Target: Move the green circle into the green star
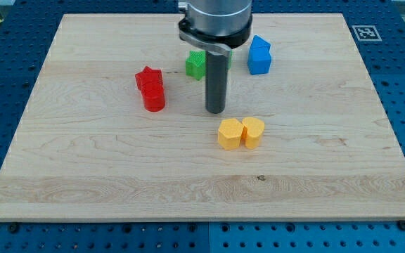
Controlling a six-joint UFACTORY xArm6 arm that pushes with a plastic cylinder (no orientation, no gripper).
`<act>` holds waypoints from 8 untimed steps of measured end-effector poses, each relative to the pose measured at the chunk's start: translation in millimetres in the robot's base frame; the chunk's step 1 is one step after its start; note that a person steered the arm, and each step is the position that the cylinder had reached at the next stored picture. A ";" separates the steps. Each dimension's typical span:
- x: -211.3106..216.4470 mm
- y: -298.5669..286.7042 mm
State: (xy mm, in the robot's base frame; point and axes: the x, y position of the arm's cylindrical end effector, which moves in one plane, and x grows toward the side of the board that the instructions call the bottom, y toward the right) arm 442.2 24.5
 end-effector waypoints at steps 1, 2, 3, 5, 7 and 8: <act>-19.7 18.0; -51.5 15.1; -66.6 6.0; -71.1 -10.4; -75.8 -18.5; -48.3 -17.9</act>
State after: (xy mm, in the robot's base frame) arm 394.0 6.6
